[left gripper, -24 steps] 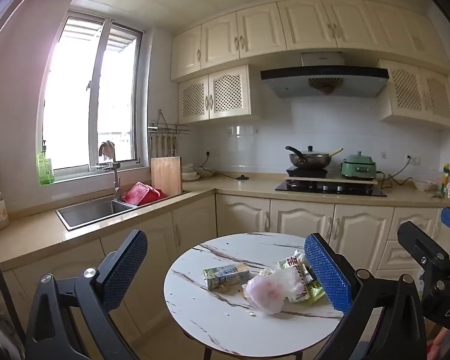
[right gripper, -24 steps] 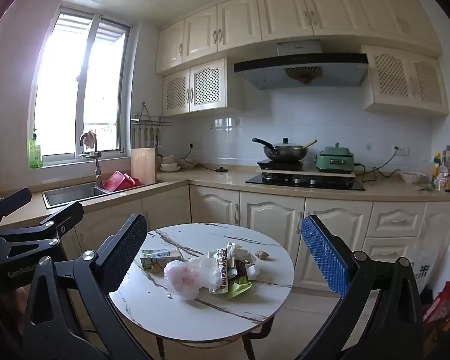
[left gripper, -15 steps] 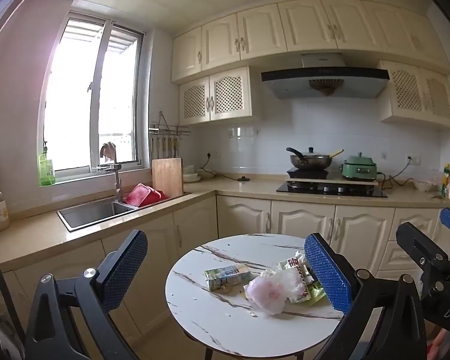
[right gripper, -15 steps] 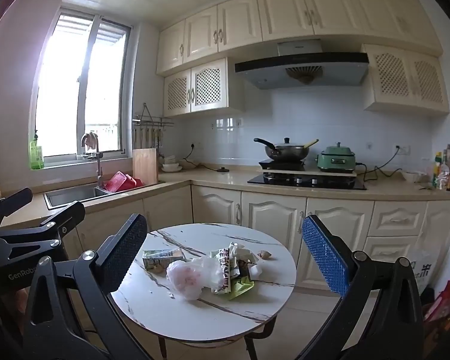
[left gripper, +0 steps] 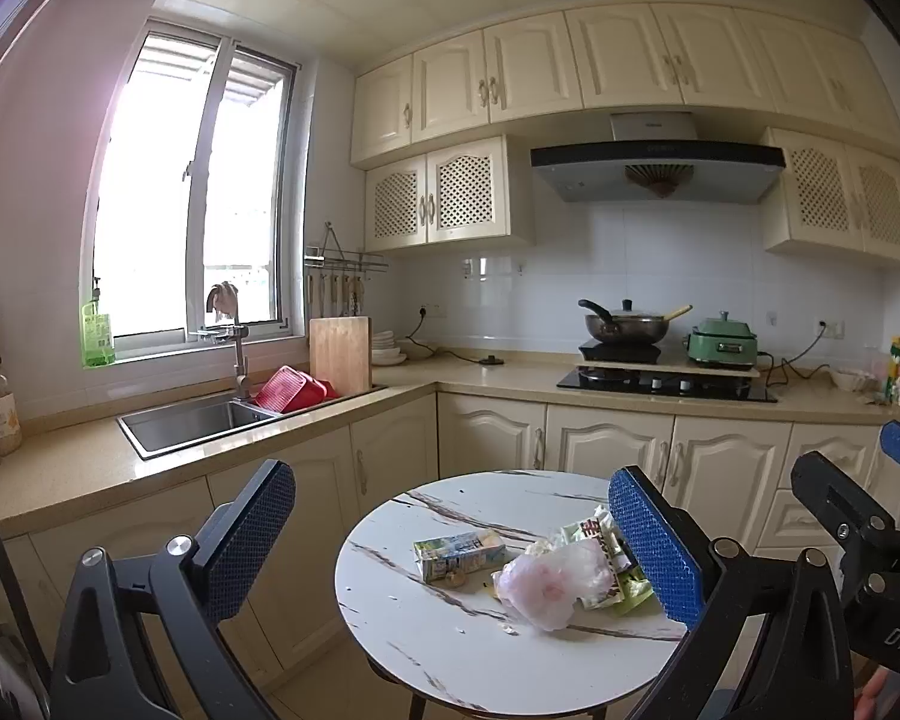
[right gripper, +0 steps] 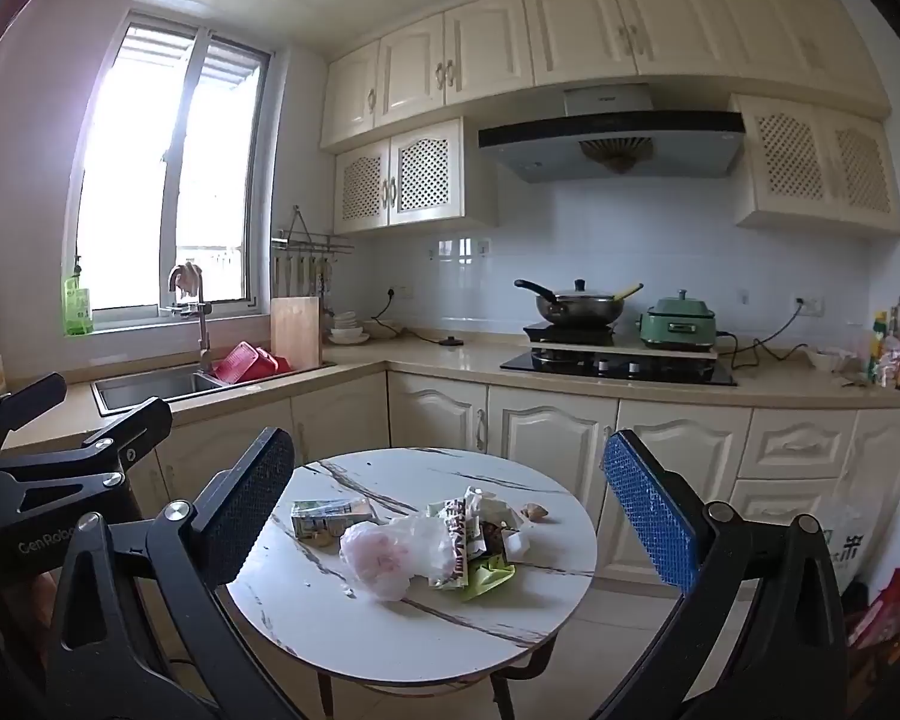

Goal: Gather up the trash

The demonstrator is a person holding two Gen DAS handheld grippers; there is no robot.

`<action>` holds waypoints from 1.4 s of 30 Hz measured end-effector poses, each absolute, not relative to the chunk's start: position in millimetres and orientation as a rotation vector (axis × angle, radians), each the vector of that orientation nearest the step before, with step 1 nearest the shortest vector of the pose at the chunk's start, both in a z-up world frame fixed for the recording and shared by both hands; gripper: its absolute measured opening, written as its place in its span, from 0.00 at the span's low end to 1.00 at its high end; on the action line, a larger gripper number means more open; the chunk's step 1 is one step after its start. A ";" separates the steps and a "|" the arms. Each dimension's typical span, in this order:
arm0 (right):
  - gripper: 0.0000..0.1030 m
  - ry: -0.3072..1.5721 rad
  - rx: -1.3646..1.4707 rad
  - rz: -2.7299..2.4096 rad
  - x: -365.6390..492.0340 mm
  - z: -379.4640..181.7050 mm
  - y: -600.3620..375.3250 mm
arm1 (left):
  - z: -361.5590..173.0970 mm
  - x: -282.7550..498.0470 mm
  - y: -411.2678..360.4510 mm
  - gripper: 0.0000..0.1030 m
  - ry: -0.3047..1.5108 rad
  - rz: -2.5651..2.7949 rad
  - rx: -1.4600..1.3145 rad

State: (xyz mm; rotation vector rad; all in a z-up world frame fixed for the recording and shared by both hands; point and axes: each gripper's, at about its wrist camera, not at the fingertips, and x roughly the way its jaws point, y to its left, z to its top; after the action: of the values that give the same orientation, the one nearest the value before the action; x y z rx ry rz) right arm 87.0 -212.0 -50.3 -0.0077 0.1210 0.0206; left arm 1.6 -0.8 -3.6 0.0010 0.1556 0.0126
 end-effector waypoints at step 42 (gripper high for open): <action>1.00 0.123 -0.014 0.033 89.5 -53.4 -208.9 | -4.9 -0.4 0.6 0.99 0.150 0.014 0.007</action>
State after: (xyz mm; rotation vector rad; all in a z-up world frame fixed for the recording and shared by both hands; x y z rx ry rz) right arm 89.5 -208.9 -53.4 -0.0137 0.1228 0.0330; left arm -0.4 0.6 -4.9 0.0073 0.1497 0.0145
